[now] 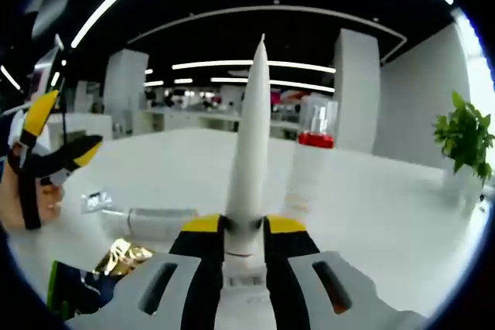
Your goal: Arrange the skincare products in the storage area until every visible bottle or jar stands upright without overlapping.
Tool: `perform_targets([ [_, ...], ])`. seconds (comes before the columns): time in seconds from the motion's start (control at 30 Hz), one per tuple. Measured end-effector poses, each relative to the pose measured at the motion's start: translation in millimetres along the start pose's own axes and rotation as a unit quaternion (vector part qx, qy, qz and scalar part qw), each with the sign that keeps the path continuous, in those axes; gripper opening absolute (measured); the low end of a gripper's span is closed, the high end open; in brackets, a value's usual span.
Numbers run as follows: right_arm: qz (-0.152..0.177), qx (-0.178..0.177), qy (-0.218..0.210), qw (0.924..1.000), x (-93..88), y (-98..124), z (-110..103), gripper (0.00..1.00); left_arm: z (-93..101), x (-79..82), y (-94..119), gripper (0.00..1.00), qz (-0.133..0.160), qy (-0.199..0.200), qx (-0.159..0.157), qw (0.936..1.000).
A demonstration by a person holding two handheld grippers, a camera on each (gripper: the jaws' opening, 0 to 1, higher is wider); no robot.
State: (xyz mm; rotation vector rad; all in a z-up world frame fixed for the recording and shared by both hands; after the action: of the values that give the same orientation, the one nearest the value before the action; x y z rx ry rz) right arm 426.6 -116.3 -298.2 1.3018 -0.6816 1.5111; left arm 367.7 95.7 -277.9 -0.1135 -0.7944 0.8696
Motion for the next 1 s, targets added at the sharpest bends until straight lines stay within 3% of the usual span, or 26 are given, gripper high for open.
perform_targets([
  [0.33, 0.004, 0.000, -0.017, 0.9998, 1.1, 5.4, 4.6, 0.17, 0.2, 1.5, 0.2, 0.46, 0.004, 0.002, 0.000, 1.0000],
  [0.73, -0.016, -0.006, -0.046, 0.9988, -6.7, 8.2, 12.7, 0.15, 0.4, 2.3, 0.8, 0.46, 0.011, 0.007, -0.001, 0.9999],
  [0.8, -0.021, -0.008, -0.050, 0.9985, -7.9, 8.8, 14.3, 0.12, 0.4, 2.7, 0.8, 0.46, 0.011, 0.007, -0.002, 0.9999],
  [0.87, -0.024, -0.011, -0.047, 0.9985, -8.3, 9.7, 15.4, 0.02, -0.4, 4.5, 0.4, 0.46, 0.012, 0.008, -0.004, 0.9999],
  [1.0, -0.018, -0.012, -0.043, 0.9988, -6.2, 6.9, 17.0, 0.00, 0.2, 3.8, 1.1, 0.46, 0.012, 0.008, -0.003, 0.9999],
])
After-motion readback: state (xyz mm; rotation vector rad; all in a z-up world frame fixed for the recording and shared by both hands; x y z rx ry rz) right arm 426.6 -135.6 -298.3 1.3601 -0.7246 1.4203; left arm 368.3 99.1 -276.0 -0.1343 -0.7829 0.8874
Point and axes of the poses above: the point that each gripper's makers call its tool centre point, and the gripper's own axes: y roughly backward along the fingers, z roughly to its right, x roughly out of its top, the point moved 7 cm from there along y, roughly backward along the fingers, and after that the axes turned 7 degrees about y, right-handed, at the moved point
